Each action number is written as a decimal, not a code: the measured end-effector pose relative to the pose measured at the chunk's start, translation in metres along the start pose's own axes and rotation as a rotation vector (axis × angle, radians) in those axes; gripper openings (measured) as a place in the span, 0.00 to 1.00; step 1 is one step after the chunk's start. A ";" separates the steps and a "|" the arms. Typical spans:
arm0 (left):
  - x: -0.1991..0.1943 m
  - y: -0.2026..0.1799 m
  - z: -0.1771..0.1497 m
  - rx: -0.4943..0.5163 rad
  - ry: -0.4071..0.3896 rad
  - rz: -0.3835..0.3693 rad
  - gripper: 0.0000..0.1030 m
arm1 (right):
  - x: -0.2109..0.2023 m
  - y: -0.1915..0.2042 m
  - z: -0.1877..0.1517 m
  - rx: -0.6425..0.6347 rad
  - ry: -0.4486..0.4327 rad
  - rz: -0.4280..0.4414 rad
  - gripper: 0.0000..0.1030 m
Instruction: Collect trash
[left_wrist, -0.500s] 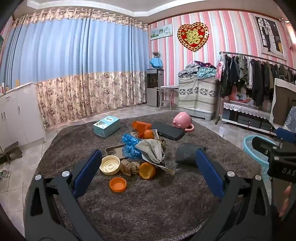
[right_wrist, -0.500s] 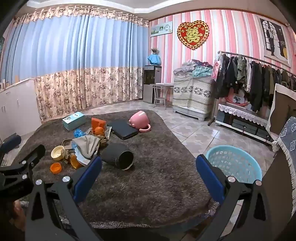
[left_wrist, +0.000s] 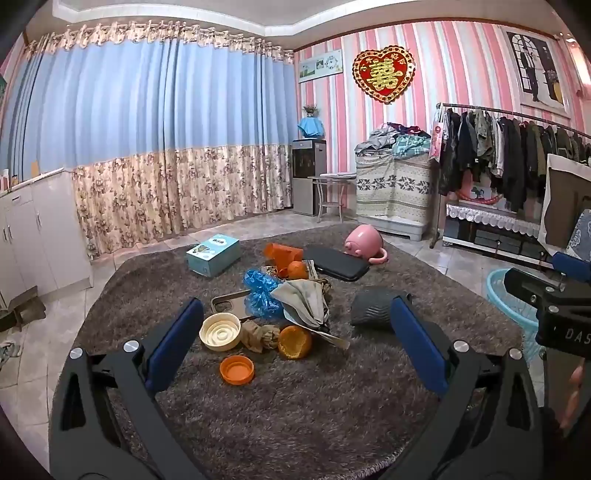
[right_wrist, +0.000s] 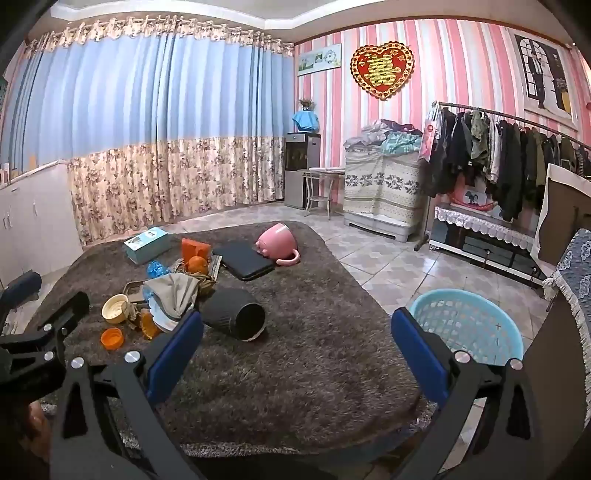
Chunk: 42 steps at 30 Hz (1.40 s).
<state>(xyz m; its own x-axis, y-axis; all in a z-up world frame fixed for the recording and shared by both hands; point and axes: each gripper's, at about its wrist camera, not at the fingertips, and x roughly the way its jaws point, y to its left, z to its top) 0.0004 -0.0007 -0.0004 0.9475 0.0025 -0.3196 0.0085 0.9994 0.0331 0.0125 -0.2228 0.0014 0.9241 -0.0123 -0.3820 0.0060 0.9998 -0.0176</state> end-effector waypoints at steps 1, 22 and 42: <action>0.000 0.000 0.000 0.000 0.000 0.000 0.95 | 0.001 0.000 0.000 0.000 0.002 0.000 0.96; -0.001 0.000 0.000 0.002 -0.005 0.000 0.95 | -0.008 -0.006 0.004 0.005 -0.006 0.007 0.96; -0.002 0.001 0.000 0.000 -0.004 -0.003 0.95 | -0.005 -0.005 0.000 0.009 -0.008 0.008 0.96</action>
<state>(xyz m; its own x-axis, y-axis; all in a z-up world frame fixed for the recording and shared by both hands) -0.0019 0.0004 0.0003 0.9489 -0.0009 -0.3155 0.0117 0.9994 0.0323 0.0084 -0.2274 0.0034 0.9270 -0.0046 -0.3750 0.0024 1.0000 -0.0061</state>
